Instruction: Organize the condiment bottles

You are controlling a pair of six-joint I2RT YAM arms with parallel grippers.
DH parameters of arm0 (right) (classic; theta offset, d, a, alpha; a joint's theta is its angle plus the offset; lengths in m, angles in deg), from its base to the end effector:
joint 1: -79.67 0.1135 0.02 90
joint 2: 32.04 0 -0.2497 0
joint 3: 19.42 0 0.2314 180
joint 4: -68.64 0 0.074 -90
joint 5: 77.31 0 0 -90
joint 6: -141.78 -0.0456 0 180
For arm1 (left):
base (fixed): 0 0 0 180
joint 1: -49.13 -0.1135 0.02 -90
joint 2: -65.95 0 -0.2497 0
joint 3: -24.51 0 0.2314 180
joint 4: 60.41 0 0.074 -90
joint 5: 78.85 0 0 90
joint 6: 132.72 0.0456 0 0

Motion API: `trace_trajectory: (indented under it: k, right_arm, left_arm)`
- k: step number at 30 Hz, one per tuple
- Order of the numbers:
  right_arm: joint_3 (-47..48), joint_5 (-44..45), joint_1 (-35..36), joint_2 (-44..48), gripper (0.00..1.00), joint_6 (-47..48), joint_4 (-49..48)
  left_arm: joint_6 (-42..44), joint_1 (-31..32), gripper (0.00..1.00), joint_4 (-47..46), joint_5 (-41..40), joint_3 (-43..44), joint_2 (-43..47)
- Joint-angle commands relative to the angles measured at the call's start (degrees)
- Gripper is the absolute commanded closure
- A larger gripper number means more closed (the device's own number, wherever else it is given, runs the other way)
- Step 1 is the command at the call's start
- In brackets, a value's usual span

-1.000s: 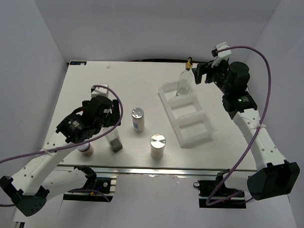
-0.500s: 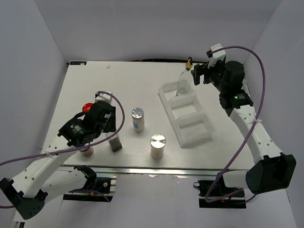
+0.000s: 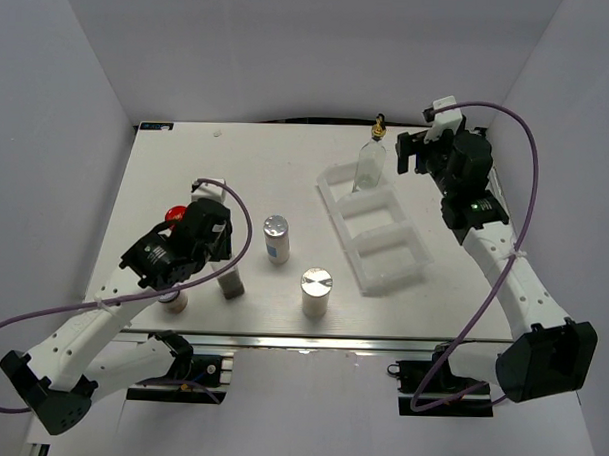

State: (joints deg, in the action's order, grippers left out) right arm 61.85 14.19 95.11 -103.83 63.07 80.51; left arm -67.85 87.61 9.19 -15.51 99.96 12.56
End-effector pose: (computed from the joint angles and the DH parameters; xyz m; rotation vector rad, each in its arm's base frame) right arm 0.2796 0.0760 0.3838 -0.3530 1.5735 0.0349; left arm 0.1403 -0.0854 0.3162 0.0566 2.2900 -0.0077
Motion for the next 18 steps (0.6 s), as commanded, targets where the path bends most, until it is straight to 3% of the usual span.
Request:
trace_trajectory:
  k: [1, 6, 13, 18]
  right_arm:
    - [-0.84, 5.53, -0.15, 5.51, 0.11, -0.74, -5.81]
    - [-4.09, 11.85, -0.32, 9.56, 0.11, -1.97, -9.32]
    - [-3.57, 17.75, -2.52, 8.16, 0.11, -2.41, -9.50]
    - [-2.87, 20.37, -4.98, 6.76, 0.10, -3.29, -8.80]
  left_arm:
    - [-2.73, 0.28, 1.00, -3.76, -6.21, 7.15, -1.01]
    - [-5.72, 0.28, 1.00, -3.23, -14.46, 15.42, -4.71]
    - [-1.52, 0.28, 1.00, -12.18, -20.79, 24.21, -10.15]
    - [5.86, 0.28, 1.00, -20.63, -18.09, 31.49, -19.53]
